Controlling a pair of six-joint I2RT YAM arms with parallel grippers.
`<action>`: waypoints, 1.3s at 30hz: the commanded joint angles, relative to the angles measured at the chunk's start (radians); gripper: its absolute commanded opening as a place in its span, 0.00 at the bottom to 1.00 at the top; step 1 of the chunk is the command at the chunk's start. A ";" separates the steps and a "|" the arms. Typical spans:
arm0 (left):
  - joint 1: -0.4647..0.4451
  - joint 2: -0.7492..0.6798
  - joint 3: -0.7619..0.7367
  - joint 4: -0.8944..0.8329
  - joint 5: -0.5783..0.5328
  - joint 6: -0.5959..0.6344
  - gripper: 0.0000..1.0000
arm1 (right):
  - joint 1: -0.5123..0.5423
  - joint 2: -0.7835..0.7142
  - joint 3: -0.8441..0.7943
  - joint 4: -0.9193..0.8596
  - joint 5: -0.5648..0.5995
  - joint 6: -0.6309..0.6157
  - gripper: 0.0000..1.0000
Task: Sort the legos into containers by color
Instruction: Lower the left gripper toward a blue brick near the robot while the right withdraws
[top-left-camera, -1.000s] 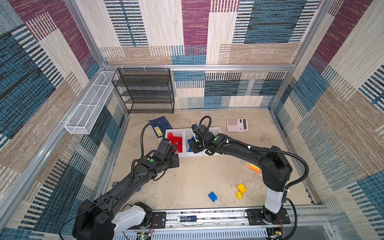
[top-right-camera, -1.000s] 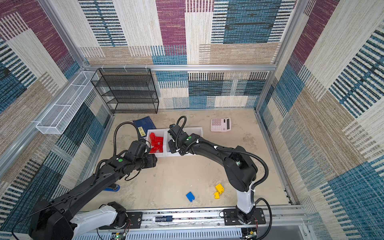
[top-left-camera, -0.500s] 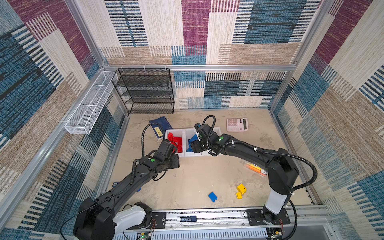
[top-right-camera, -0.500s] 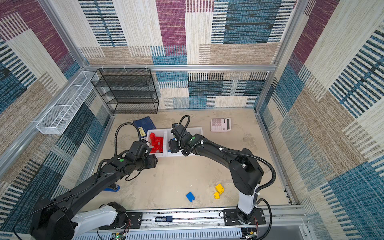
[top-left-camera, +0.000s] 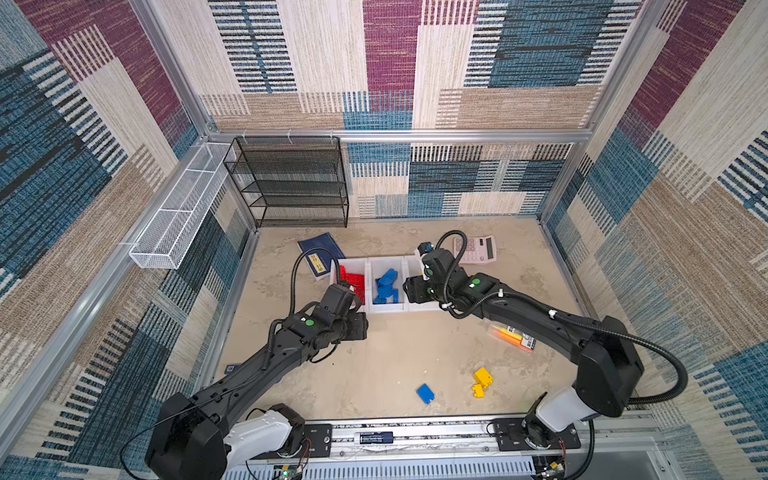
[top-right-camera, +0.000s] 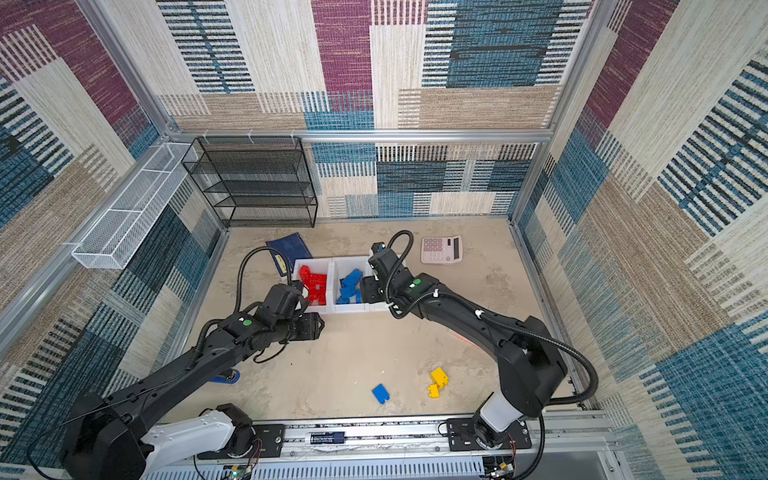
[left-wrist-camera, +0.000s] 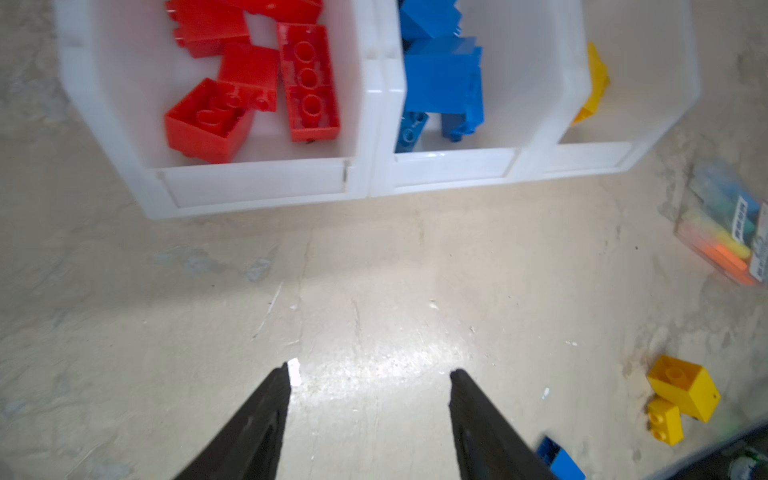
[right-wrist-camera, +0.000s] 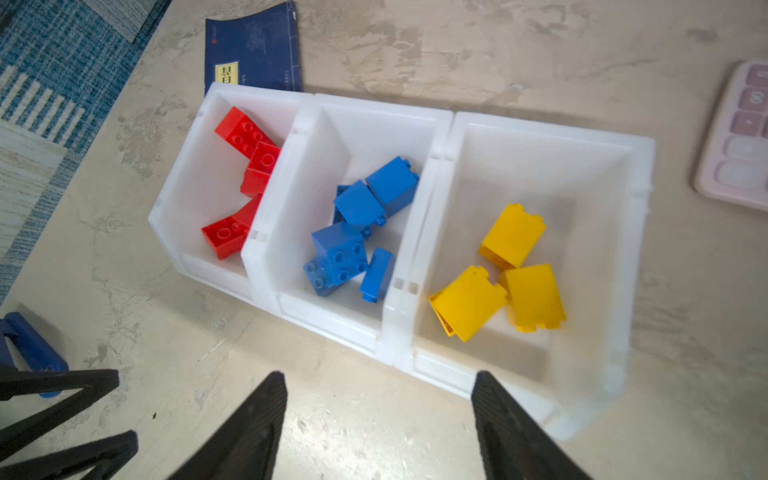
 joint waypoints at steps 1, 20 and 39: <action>-0.073 0.031 -0.004 0.033 0.010 0.049 0.65 | -0.038 -0.079 -0.085 0.034 0.008 0.056 0.74; -0.546 0.437 0.195 0.080 0.115 0.226 0.65 | -0.250 -0.461 -0.431 -0.041 0.031 0.187 0.75; -0.671 0.642 0.326 -0.034 0.036 0.289 0.54 | -0.253 -0.471 -0.486 -0.033 0.016 0.198 0.76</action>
